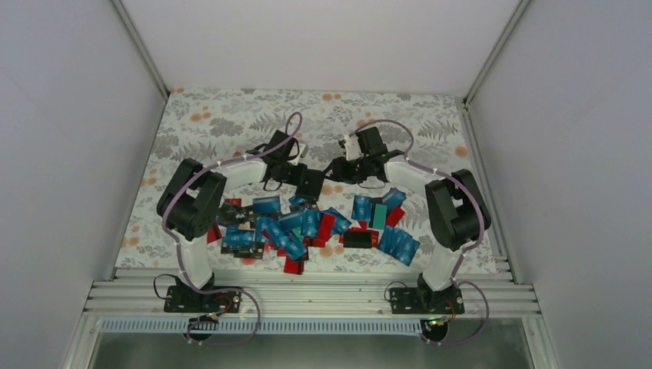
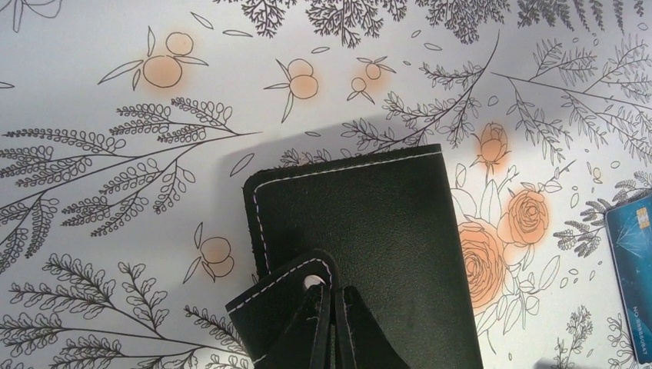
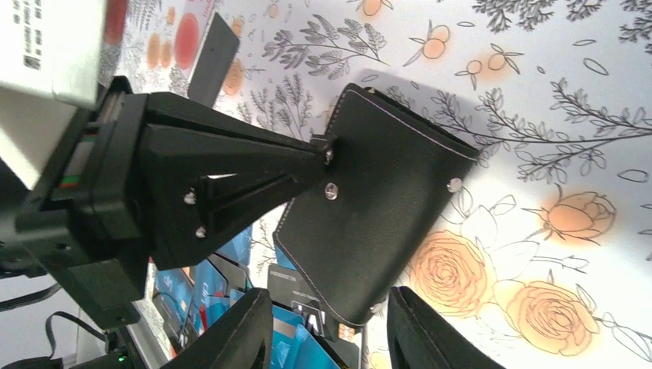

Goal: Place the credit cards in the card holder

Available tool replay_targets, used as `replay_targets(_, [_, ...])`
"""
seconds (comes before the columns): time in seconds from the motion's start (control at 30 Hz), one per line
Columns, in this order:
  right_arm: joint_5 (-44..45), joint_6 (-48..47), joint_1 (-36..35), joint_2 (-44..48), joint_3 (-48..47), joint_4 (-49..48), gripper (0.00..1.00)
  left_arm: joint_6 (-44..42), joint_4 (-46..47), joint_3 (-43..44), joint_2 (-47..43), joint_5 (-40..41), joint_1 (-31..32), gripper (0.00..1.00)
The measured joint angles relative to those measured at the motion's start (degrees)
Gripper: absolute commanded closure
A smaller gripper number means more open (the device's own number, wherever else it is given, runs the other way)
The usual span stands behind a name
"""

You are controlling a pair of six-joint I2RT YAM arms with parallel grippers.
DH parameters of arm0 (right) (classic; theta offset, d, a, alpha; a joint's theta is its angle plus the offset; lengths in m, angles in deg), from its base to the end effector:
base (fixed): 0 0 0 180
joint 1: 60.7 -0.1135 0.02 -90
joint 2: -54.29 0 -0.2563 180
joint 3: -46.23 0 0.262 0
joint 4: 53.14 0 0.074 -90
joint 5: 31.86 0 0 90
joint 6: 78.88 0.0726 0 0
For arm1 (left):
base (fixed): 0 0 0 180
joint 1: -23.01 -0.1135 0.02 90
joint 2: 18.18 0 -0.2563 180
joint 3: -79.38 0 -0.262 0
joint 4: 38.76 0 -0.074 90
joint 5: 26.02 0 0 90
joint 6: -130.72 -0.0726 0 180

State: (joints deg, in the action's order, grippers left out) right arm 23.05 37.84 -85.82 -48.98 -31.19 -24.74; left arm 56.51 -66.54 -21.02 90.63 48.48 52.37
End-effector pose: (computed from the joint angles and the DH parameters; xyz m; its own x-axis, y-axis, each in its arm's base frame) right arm 0.3377 0.2044 0.1405 -0.9493 -0.0387 -0.3121 -0.2515 0.6893 0.6794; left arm 0.3476 -0.2178 0.1075 -0.8664 0.1865 -0.4632 0.3779 0.8514 -0.3639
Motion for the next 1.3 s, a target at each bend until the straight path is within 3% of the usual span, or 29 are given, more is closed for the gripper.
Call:
replay_targets(0.23, [-4.2,-0.1,0.0,-3.0,-1.8,-2.6,0.67,-0.2,-1.0,0.7,0.4,-0.9,0.0,0.97])
replay_targets(0.47, [-8.4,0.8,0.0,-8.2,-2.3,-5.3,0.67,0.3,-1.1,0.9,0.4,-2.9,0.0,0.77])
replay_targets(0.9, [-10.8,1.3,0.0,-11.1,-3.5,-6.4,0.68,1.6,-3.6,0.9,-4.0,-5.0,-0.3,0.6])
replay_targets(1.07, [-10.8,1.3,0.0,-11.8,-3.7,-6.4,0.68,1.6,-5.0,1.2,-8.3,-5.3,-0.2,0.61])
replay_targets(1.3, [-10.7,1.2,0.0,-11.8,-5.2,-6.1,0.68,1.7,-7.3,-0.1,-13.0,-1.9,0.0,0.74])
